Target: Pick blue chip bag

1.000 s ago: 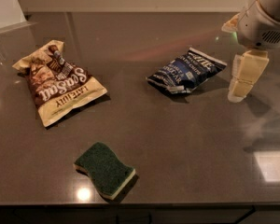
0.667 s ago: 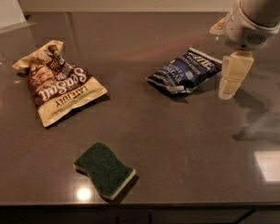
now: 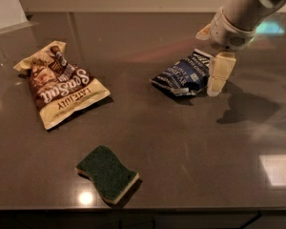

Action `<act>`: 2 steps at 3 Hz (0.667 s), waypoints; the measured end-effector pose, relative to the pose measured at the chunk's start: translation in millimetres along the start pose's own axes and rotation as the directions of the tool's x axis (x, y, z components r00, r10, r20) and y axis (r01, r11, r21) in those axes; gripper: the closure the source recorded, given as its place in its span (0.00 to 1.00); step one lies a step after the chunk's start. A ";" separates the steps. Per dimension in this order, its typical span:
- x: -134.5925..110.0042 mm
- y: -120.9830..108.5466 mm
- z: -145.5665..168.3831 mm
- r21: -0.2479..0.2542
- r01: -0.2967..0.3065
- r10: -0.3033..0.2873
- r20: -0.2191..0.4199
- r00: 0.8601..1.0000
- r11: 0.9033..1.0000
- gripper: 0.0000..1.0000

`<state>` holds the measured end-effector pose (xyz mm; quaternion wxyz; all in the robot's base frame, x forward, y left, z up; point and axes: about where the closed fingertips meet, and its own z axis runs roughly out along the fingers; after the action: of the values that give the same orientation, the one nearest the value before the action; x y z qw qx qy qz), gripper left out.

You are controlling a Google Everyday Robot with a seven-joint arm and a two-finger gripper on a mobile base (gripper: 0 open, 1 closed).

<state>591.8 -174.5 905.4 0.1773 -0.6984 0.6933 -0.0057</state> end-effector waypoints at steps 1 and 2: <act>-4.2 -12.7 22.7 -0.032 0.014 -0.014 0.022 1.000 0.999 0.00; -6.9 -18.0 38.6 -0.059 0.030 -0.029 0.027 0.999 0.998 0.00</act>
Offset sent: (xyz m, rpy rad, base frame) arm 0.0353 0.0203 -0.0423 0.0102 0.0797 0.0741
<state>618.7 -159.0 875.4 0.1652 -0.7137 0.6804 0.0214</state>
